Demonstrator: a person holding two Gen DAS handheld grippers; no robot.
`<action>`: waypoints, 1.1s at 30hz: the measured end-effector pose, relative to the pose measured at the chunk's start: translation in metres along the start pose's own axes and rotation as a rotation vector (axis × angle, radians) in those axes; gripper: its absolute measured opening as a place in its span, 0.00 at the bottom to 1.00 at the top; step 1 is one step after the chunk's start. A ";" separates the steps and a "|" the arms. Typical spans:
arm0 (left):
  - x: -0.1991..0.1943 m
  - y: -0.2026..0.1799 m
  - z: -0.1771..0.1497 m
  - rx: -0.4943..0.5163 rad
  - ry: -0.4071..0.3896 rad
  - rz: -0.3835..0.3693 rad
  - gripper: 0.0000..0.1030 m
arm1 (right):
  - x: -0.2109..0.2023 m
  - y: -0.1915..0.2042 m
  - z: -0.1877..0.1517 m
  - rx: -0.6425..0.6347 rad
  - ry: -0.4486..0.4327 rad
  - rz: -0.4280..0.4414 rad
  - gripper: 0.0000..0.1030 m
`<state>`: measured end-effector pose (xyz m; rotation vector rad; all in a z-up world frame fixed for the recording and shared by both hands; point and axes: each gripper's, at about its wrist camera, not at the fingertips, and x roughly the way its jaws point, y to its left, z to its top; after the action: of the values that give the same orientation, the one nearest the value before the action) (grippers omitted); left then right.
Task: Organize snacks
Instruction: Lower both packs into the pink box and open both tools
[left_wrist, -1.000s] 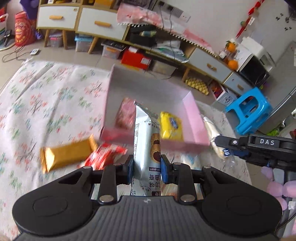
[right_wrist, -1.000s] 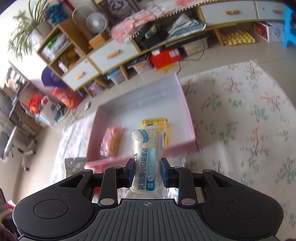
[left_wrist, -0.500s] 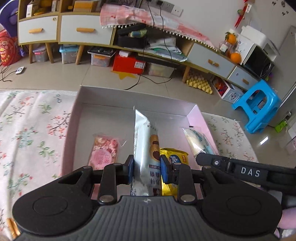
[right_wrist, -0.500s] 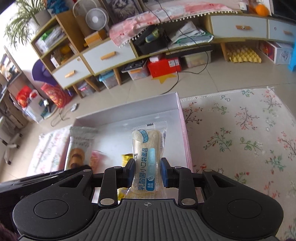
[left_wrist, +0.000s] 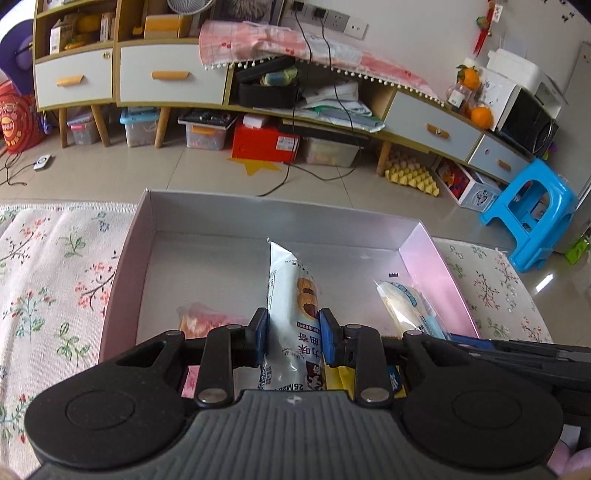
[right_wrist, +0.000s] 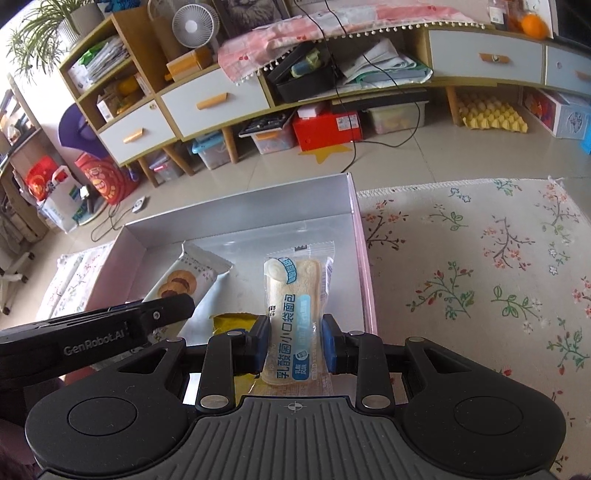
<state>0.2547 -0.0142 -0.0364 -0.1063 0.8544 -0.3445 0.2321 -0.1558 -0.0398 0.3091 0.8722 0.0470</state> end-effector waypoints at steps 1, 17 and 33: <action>0.001 0.000 0.000 0.003 -0.005 0.001 0.26 | 0.000 0.000 0.000 0.000 -0.001 0.000 0.28; -0.006 -0.011 0.002 0.075 -0.008 0.056 0.44 | -0.011 0.002 0.006 0.026 -0.030 0.018 0.40; -0.085 -0.018 -0.016 0.063 -0.021 0.104 0.91 | -0.099 0.029 -0.005 -0.015 -0.055 0.006 0.81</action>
<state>0.1864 -0.0019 0.0182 -0.0066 0.8242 -0.2722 0.1665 -0.1438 0.0394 0.2977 0.8165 0.0505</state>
